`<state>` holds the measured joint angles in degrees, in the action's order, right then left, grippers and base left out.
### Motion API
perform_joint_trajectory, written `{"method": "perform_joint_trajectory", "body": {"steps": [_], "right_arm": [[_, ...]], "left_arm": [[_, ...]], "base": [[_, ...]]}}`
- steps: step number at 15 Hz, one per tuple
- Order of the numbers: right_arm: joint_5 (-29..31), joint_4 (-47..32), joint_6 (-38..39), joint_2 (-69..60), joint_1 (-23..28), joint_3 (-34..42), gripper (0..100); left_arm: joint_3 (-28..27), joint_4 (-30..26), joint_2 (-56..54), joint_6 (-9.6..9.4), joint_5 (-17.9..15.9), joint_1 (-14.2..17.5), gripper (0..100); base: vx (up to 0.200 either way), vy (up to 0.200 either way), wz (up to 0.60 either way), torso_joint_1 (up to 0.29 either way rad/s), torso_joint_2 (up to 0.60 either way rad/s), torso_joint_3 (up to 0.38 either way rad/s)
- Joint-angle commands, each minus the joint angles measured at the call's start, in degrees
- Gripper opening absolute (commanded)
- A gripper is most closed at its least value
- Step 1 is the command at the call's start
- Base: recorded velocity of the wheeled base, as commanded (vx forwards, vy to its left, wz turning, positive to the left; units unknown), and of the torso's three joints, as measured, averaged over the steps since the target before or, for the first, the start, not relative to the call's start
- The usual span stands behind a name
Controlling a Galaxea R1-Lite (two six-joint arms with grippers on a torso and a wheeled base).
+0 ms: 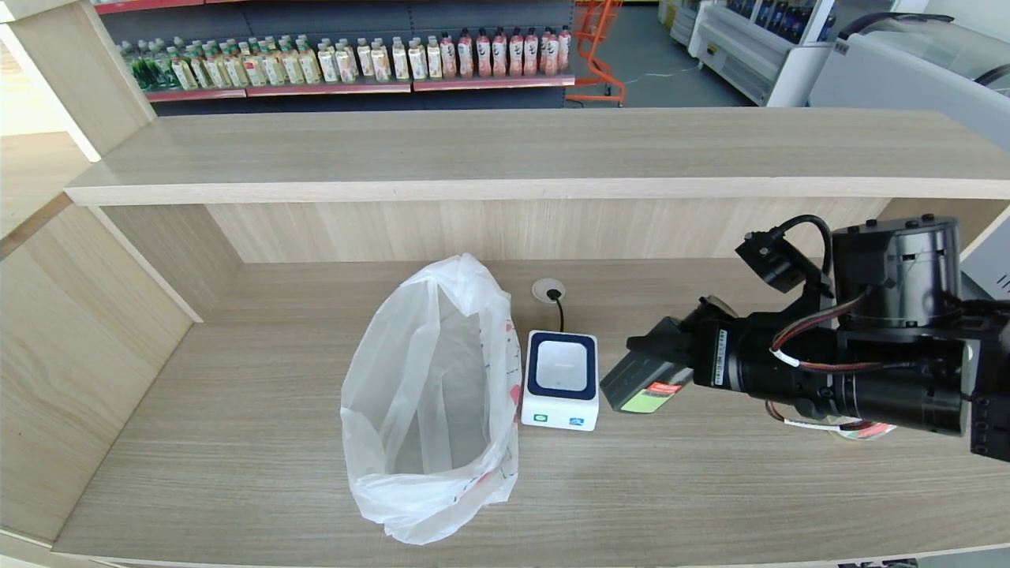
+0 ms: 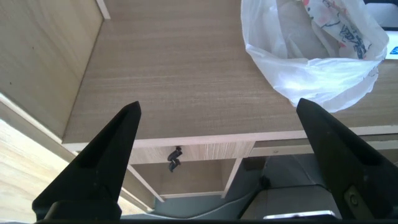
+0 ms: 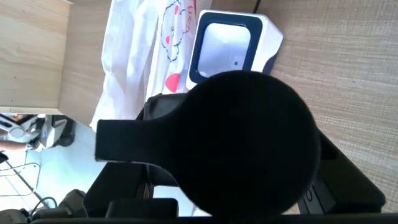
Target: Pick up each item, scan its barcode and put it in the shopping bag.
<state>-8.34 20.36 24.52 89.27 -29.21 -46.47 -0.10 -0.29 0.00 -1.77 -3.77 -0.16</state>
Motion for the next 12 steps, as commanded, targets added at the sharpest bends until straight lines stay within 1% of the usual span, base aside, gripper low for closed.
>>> {"method": "perform_joint_trajectory", "body": {"steps": [1, 2, 4, 8, 11, 12], "right_arm": [[0.69, -0.06, -0.52, 1.87, -0.06, -1.43, 0], [2.27, -0.06, -2.45, 4.51, -0.06, -2.92, 0], [4.21, -0.06, -3.42, 8.46, -0.32, -5.82, 0], [6.67, -0.14, -3.86, 18.04, -4.28, -15.14, 0], [6.49, -0.5, -4.65, 21.38, -5.07, -17.87, 0], [6.49, -2.08, -4.65, 22.09, -5.07, -18.39, 0]], "left_arm": [[0.01, 0.03, 0.09, 0.01, -0.01, 0.07, 100], [0.01, 0.03, 0.09, 0.01, -0.01, 0.07, 100], [0.01, 0.03, 0.09, 0.01, -0.01, 0.07, 100], [0.01, 0.03, 0.09, 0.01, -0.01, 0.07, 100], [0.01, 0.03, 0.09, 0.01, -0.01, 0.07, 100], [0.01, 0.03, 0.09, 0.01, -0.01, 0.07, 100]], "base": [[0.0, 0.0, 0.0, 0.0, 0.0, 0.0], [0.0, 0.0, 0.0, 0.0, 0.0, 0.0], [0.0, 0.0, 0.0, 0.0, 0.0, 0.0], [0.0, 0.0, 0.0, 0.0, 0.0, 0.0], [0.0, 0.0, 0.0, 0.0, 0.0, 0.0], [0.0, 0.0, 0.0, 0.0, 0.0, 0.0]]}}
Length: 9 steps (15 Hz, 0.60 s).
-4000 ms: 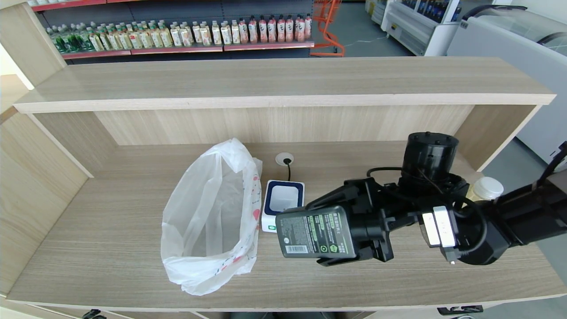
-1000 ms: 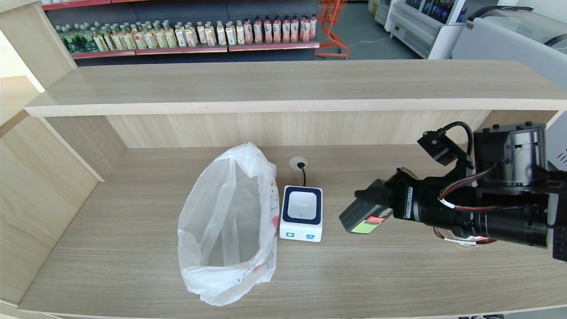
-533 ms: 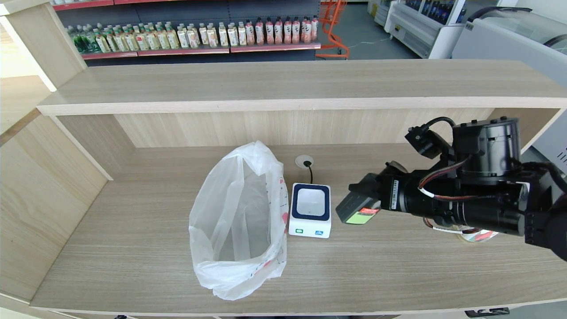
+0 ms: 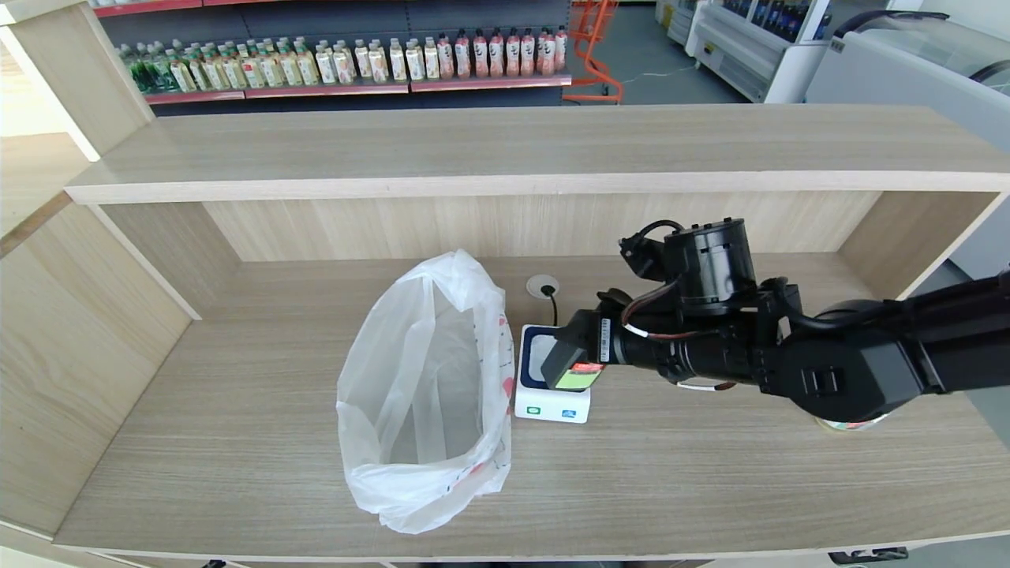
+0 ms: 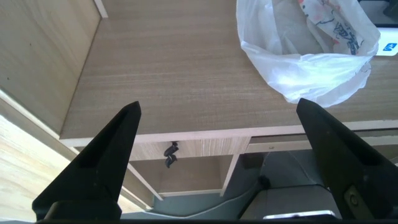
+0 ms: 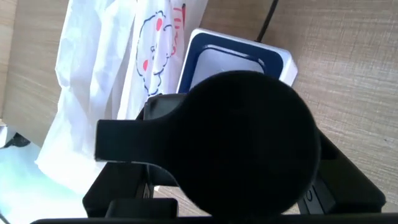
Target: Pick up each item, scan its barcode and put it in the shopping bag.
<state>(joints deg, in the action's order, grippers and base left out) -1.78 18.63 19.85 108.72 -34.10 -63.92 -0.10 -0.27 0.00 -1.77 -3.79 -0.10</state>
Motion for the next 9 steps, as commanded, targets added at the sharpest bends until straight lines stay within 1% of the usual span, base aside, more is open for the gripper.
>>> {"method": "perform_joint_trajectory", "body": {"steps": [1, 4, 9], "right_arm": [[-0.07, -0.7, 0.02, 3.17, -0.18, -1.3, 0], [-1.74, -0.79, -0.07, 4.58, -0.18, -3.06, 0], [-1.74, -0.7, -0.07, 2.29, 0.0, -3.41, 0]], "left_arm": [[0.01, 0.0, 0.09, 0.01, 0.01, 0.01, 100], [0.01, 0.0, 0.09, 0.01, 0.01, 0.01, 100], [0.01, 0.0, 0.09, 0.01, 0.01, 0.01, 100]], "base": [[0.0, 0.0, 0.0, 0.0, 0.0, 0.0], [0.0, 0.0, 0.0, 0.0, 0.0, 0.0], [0.0, 0.0, 0.0, 0.0, 0.0, 0.0]]}}
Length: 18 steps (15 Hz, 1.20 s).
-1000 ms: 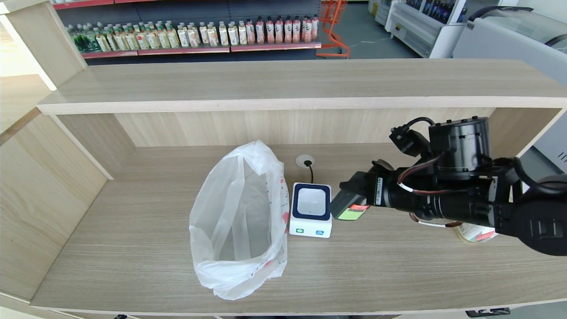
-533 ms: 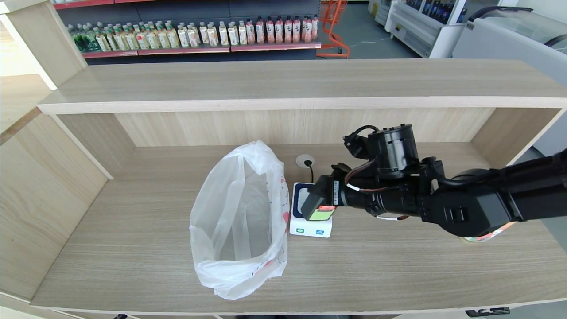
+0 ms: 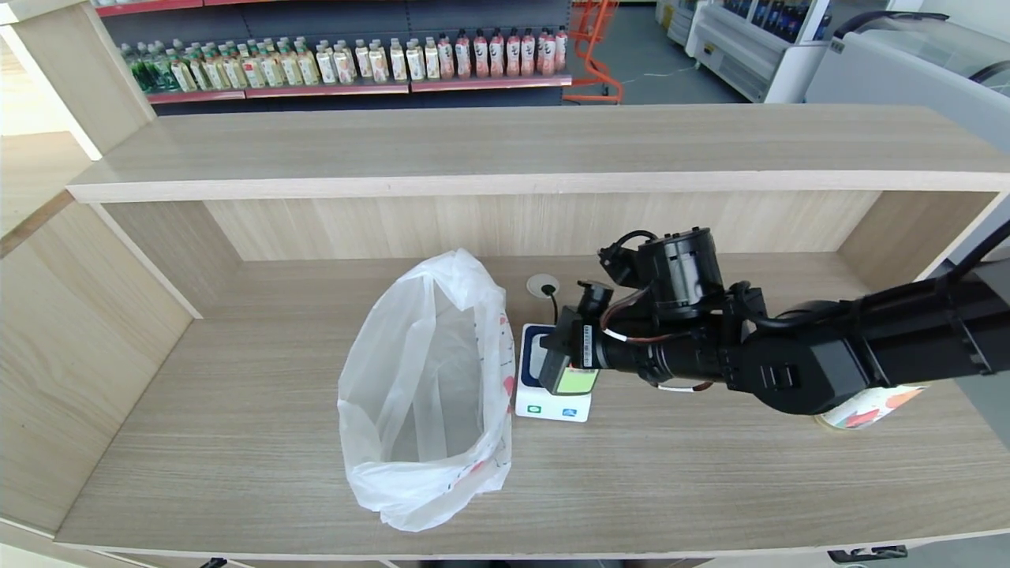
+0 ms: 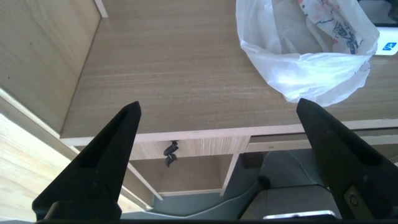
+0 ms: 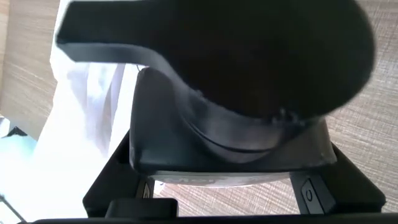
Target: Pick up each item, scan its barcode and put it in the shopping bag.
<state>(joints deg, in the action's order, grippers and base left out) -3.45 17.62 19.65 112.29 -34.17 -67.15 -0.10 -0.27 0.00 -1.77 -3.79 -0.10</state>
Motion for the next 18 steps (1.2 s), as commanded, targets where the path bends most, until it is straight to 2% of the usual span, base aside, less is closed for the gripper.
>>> {"method": "perform_joint_trajectory", "body": {"steps": [1, 5, 6, 8, 11, 14, 17, 18], "right_arm": [[-0.07, 0.31, 0.39, -2.51, 0.33, -0.27, 0], [0.37, 0.31, 0.12, -9.72, 1.65, 2.02, 0], [1.25, 1.28, -0.84, -17.19, 1.74, 6.24, 0], [3.63, 1.54, -6.2, -20.88, 1.74, 8.08, 0], [4.15, 1.81, -9.98, -22.2, 1.91, 10.54, 0], [4.15, 6.47, -10.77, -21.94, 2.35, 14.41, 0], [4.15, 7.26, -11.48, -21.58, 2.35, 15.2, 0], [4.07, 7.26, -11.48, -21.58, 2.35, 15.2, 0]], "left_arm": [[0.01, 0.0, 0.09, 0.01, 0.01, 0.01, 100], [0.01, 0.0, 0.09, 0.01, 0.01, 0.01, 100], [0.01, 0.0, 0.09, 0.01, 0.01, 0.01, 100], [0.01, 0.0, 0.0, 0.01, 0.01, 0.01, 100], [0.01, 0.0, 0.09, 0.01, 0.01, 0.01, 100], [0.01, 0.0, 0.09, 0.01, 0.01, 0.01, 100], [0.01, 0.0, 0.09, 0.01, 0.01, 0.01, 100], [0.01, -0.08, 0.09, 0.01, 0.01, 0.01, 100]], "base": [[0.0, 0.0, 0.0, 0.0, 0.0, 0.0], [0.0, 0.0, 0.0, 0.0, 0.0, 0.0], [0.0, 0.0, 0.0, 0.0, 0.0, 0.0], [0.0, 0.0, 0.0, 0.0, 0.0, 0.0], [0.0, 0.0, 0.0, 0.0, 0.0, 0.0], [0.0, 0.0, 0.0, 0.0, 0.0, 0.0], [0.0, 0.0, 0.0, 0.0, 0.0, 0.0], [-0.2, 0.0, 0.0, 0.002, 0.0, -0.002]]}}
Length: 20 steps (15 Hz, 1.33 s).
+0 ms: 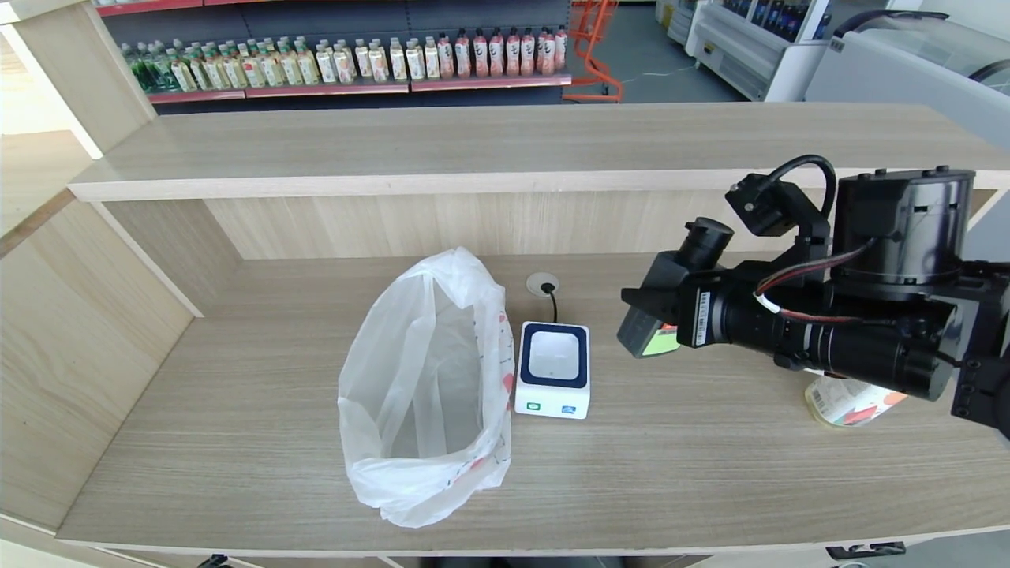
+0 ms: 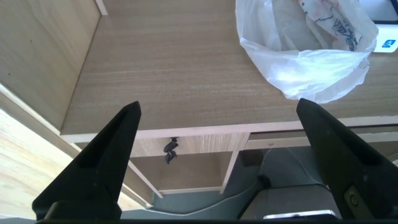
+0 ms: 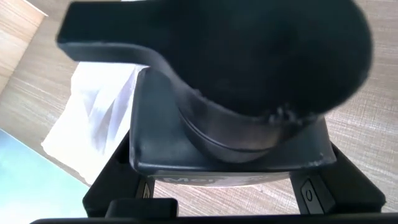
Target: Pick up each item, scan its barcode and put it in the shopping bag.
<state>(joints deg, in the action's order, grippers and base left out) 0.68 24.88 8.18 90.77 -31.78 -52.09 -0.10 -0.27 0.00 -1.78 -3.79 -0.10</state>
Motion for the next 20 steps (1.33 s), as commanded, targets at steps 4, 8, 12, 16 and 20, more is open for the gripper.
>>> {"method": "perform_joint_trajectory", "body": {"steps": [4, 8, 12, 16, 20], "right_arm": [[-0.42, -0.01, 0.43, 0.2, -0.04, 0.41, 0], [-0.59, 0.08, 2.89, 1.25, -0.04, -0.12, 0], [-0.51, 0.08, 7.2, 2.66, -0.04, -3.81, 0], [-0.59, 0.08, 7.46, 3.71, -0.3, -3.9, 0], [-0.59, 0.17, 7.55, 8.37, -0.3, -5.74, 0]], "left_arm": [[0.01, 0.0, 0.09, 0.02, 0.01, 0.01, 100], [0.01, 0.0, 0.09, 0.02, 0.01, 0.01, 100], [0.01, 0.0, 0.09, 0.11, 0.01, 0.01, 100], [0.01, 0.0, 0.0, 0.11, 0.01, 0.01, 100], [0.01, 0.0, 0.09, 0.02, 0.01, 0.01, 100]], "base": [[-0.15, 0.0, 0.0, 0.007, 0.01, -0.001], [0.0, 0.1, 0.0, 0.002, 0.0, 0.001], [0.0, 0.2, 0.0, 0.013, 0.0, 0.001], [0.0, 0.2, 0.0, 0.006, 0.0, 0.004], [0.0, 0.0, 0.0, 0.0, 0.0, 0.0]]}}
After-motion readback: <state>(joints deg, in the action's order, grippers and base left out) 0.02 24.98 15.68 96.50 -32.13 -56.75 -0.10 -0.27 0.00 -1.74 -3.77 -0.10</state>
